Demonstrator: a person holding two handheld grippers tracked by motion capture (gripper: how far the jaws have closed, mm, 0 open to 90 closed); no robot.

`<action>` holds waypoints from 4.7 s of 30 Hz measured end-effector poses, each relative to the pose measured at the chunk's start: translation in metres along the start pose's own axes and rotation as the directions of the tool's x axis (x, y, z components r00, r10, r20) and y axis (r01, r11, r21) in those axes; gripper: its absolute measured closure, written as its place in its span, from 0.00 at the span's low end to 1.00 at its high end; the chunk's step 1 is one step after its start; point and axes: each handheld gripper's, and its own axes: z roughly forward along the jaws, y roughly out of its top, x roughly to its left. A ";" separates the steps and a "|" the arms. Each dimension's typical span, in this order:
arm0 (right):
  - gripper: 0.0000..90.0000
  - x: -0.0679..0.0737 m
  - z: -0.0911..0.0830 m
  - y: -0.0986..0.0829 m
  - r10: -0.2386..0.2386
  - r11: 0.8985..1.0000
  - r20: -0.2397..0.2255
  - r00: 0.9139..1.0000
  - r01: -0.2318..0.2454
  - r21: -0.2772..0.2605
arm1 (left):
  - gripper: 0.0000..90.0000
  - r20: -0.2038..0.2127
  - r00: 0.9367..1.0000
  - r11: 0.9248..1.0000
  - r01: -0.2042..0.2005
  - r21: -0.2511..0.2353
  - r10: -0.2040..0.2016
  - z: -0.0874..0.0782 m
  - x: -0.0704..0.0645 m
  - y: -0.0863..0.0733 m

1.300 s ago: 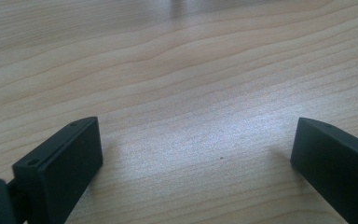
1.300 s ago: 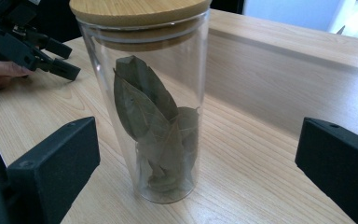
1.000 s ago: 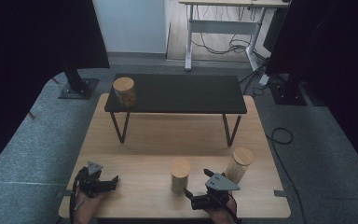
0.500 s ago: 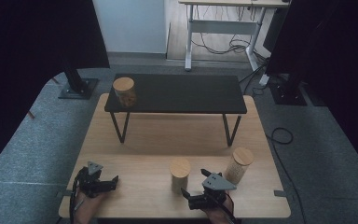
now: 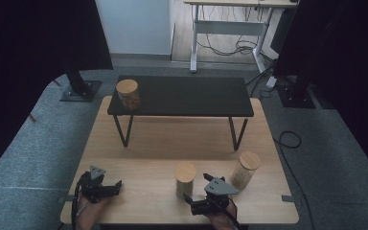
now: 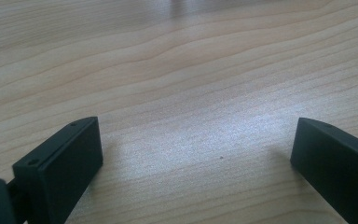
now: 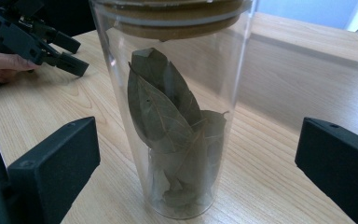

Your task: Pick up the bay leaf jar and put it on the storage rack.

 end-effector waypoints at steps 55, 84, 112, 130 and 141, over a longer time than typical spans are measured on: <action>0.02 0.008 0.034 -0.007 -0.016 1.000 -0.047 0.999 0.017 0.020 | 0.02 0.000 1.000 1.000 0.000 0.000 0.000 0.000 0.000 0.000; 0.21 0.004 0.045 -0.014 0.010 0.999 -0.055 0.998 -0.007 0.049 | 0.02 0.001 1.000 1.000 0.000 0.000 0.000 0.000 0.000 0.000; 0.28 0.004 0.043 -0.014 0.047 0.999 -0.035 0.998 -0.046 0.025 | 0.02 0.004 1.000 1.000 -0.005 0.000 0.005 0.000 0.000 0.000; 0.28 0.007 0.037 0.001 -0.005 1.000 -0.007 1.000 0.005 0.011 | 0.02 0.004 1.000 1.000 -0.005 0.000 0.005 0.000 0.000 0.000; 0.28 0.009 0.036 0.014 -0.020 1.000 -0.002 1.000 0.020 0.010 | 0.02 0.004 1.000 1.000 -0.004 0.000 0.004 0.000 0.000 0.000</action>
